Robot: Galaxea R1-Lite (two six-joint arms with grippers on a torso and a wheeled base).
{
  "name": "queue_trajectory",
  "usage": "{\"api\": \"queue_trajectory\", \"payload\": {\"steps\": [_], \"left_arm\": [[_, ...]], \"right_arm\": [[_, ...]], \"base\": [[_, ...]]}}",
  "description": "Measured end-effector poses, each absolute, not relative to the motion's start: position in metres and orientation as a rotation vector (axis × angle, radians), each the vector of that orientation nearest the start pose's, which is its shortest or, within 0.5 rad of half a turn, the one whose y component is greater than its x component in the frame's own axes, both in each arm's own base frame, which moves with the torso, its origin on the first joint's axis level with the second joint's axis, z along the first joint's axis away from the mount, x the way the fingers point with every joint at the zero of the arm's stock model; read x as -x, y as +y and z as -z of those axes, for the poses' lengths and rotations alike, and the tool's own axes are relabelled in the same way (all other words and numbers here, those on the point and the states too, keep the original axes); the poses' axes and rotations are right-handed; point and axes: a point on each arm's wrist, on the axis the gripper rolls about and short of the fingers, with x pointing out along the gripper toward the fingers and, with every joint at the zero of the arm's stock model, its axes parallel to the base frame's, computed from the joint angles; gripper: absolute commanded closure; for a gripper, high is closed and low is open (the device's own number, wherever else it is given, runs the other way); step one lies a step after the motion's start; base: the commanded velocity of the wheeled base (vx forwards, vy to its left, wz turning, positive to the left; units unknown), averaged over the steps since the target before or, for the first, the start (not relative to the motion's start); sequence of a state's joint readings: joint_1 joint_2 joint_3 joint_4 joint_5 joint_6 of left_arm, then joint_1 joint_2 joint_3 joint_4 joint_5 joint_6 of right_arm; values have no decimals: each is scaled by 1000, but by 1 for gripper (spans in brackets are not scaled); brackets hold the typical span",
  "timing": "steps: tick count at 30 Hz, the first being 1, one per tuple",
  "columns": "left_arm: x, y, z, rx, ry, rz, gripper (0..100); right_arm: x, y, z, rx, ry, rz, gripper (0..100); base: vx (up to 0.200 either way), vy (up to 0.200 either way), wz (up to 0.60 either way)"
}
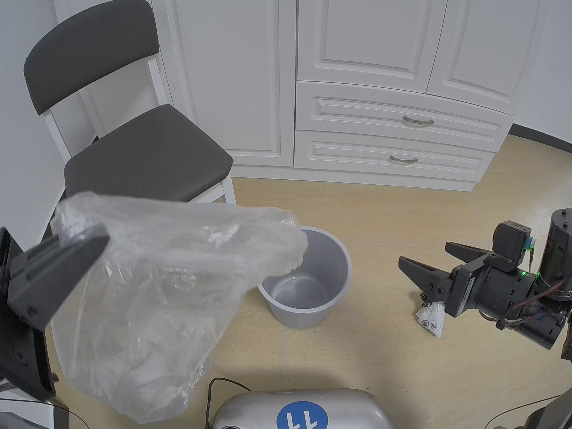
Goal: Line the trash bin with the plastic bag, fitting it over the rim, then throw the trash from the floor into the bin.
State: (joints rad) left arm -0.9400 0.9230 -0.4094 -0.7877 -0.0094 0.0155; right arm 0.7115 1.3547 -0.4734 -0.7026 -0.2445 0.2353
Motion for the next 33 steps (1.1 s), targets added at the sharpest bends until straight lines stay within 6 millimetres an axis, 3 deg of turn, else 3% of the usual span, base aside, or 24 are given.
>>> {"api": "queue_trajectory", "payload": {"steps": [9,13,19,33], "left_arm": [[-49,-82,-226,66,-250,1226,100],[-45,-78,-220,59,-247,1260,100],[-43,-75,-216,55,-246,1268,100],[-42,-73,-221,67,-275,1257,100]], "right_arm": [[-170,142,-182,-219,235,-437,0],[-177,148,-187,-302,239,-428,0],[-179,150,-185,-296,261,-430,0],[-138,159,-138,-79,650,-653,0]], "base": [[0,0,0],[0,0,0],[0,0,0],[0,0,0]]}}
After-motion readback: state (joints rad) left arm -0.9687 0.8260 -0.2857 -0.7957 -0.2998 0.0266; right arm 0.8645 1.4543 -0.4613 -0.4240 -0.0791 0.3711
